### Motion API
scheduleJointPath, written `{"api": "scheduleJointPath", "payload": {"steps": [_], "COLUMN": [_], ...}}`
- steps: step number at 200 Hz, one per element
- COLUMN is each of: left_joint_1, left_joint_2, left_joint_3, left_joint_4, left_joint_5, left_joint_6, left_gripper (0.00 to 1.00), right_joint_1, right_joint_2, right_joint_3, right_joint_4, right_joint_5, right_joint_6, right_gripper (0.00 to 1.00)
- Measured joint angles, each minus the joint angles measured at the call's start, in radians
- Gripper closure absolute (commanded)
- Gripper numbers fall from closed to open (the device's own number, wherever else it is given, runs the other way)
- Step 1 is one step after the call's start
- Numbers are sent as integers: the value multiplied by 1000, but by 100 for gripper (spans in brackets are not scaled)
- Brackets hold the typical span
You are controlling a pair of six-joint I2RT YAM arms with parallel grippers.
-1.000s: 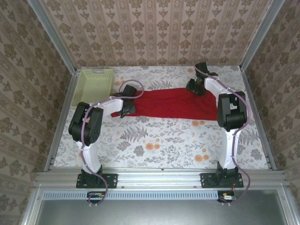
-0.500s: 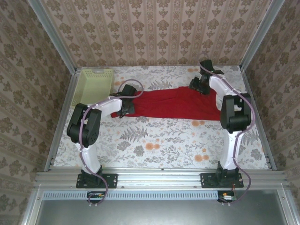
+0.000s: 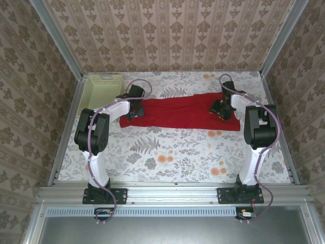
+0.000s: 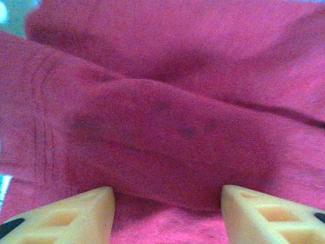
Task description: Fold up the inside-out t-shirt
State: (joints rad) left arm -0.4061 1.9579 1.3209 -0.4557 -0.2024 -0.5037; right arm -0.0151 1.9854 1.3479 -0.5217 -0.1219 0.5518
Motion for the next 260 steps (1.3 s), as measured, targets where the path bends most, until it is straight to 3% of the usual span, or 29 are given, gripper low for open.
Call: {"api": "scheduleJointPath", "payload": {"steps": [52,103,137,172,194,231,260], "left_joint_1": [-45,-113,-155,-175,-155,-117,-117], "left_joint_2": [-47,-194,-281,-243,-197,-221,-265], "left_joint_3": [-122,-230,-266,-304,-318,-357,-399], "left_joint_4": [76,39,39,43,57,113,105], "left_joint_5": [20,18,5,5,10,20,11], "left_joint_6": [0,0,-25,-53,-71,-83,-84], "left_gripper": [30,27,30,36,39,41,41], "right_joint_1": [-121,-129,-101,-69,-85,-169,-179], "right_joint_2": [0,-14,-174,-316,-308,-262,-266], "right_joint_3": [-16,-6,-146,-297,-336,-352,-354], "right_joint_4": [53,29,-2,-5,-4,18,24], "right_joint_5": [-52,11,92,105,100,74,58], "right_joint_6": [48,29,12,2,7,38,55], "right_gripper": [41,33,31,29,31,31,32]}}
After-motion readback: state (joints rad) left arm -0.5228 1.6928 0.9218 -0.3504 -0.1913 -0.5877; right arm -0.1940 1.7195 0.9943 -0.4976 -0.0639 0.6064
